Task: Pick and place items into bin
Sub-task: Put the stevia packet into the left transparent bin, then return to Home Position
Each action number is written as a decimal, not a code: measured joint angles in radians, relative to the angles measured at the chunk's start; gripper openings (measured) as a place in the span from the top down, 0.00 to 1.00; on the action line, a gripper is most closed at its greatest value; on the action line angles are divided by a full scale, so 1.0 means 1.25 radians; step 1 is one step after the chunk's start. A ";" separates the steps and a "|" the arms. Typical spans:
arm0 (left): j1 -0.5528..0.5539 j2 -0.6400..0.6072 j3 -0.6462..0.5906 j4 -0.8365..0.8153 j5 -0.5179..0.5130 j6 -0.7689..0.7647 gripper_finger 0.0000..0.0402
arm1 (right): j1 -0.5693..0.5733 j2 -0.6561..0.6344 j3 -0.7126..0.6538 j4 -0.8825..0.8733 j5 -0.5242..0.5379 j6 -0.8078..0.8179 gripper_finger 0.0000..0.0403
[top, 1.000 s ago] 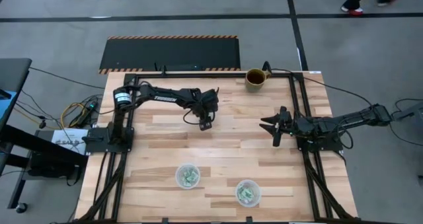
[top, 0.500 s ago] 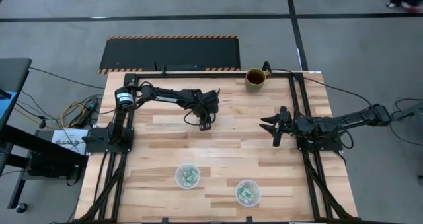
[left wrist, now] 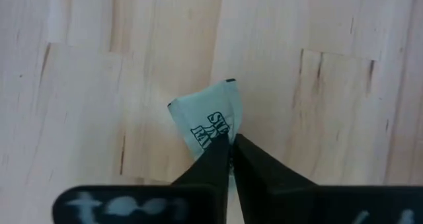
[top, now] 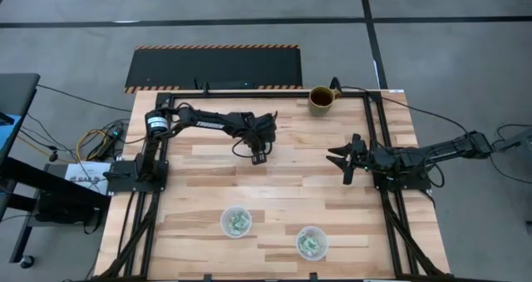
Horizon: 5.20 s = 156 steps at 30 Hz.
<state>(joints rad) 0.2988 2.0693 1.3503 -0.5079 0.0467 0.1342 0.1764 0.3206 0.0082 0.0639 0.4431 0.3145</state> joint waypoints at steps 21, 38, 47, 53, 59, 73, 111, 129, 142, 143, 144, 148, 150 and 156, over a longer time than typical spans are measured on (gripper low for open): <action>-0.078 0.006 0.279 -0.255 -0.188 -0.023 1.00 | 0.000 0.000 0.000 0.000 0.000 0.000 0.67; -0.321 -0.183 0.453 -0.337 -0.412 -0.245 1.00 | 0.000 0.000 0.000 0.000 0.000 0.000 0.67; -0.547 -0.234 0.453 -0.347 -0.565 -0.438 1.00 | 0.000 0.000 0.000 0.000 0.000 0.000 0.67; -0.666 -0.234 0.418 -0.391 -0.616 -0.569 1.00 | 0.000 0.000 0.000 0.000 0.000 0.000 0.67; -0.743 -0.238 0.368 -0.468 -0.680 -0.663 1.00 | 0.000 0.000 0.000 0.000 0.000 0.000 0.67; -0.816 -0.386 0.034 -0.201 -0.504 -0.624 1.00 | 0.000 0.000 0.000 0.000 0.000 0.000 0.67; -0.809 -0.477 -0.289 0.133 -0.418 -0.566 0.90 | 0.000 0.000 0.000 0.000 0.000 0.000 0.67; -0.814 -0.597 -0.244 0.155 -0.555 -0.426 0.68 | 0.000 0.000 0.000 0.000 0.000 0.000 0.67; -0.817 -0.872 -0.201 0.162 -0.538 -0.229 0.68 | 0.000 0.000 0.000 0.000 0.000 0.000 0.67; -0.816 -0.886 -0.201 0.166 -0.538 -0.243 0.68 | 0.000 0.000 0.000 0.000 0.000 0.000 0.67; -0.817 -0.900 -0.201 0.167 -0.538 -0.246 0.68 | 0.000 0.000 0.000 0.000 0.000 0.000 0.67; -0.816 -0.958 -0.201 0.178 -0.486 -0.108 0.68 | 0.000 0.000 0.000 0.000 0.000 0.000 0.67; -0.804 -0.982 -0.201 0.197 -0.396 -0.027 0.68 | 0.000 0.000 0.000 0.000 0.000 0.000 0.67; -0.702 -1.048 -0.234 0.231 -0.165 0.009 0.68 | 0.000 0.000 0.000 0.000 0.000 0.000 0.67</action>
<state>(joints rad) -0.5786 0.7588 1.0579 -0.2192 -0.1600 0.1450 0.1764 0.3203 0.0082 0.0643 0.4430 0.3145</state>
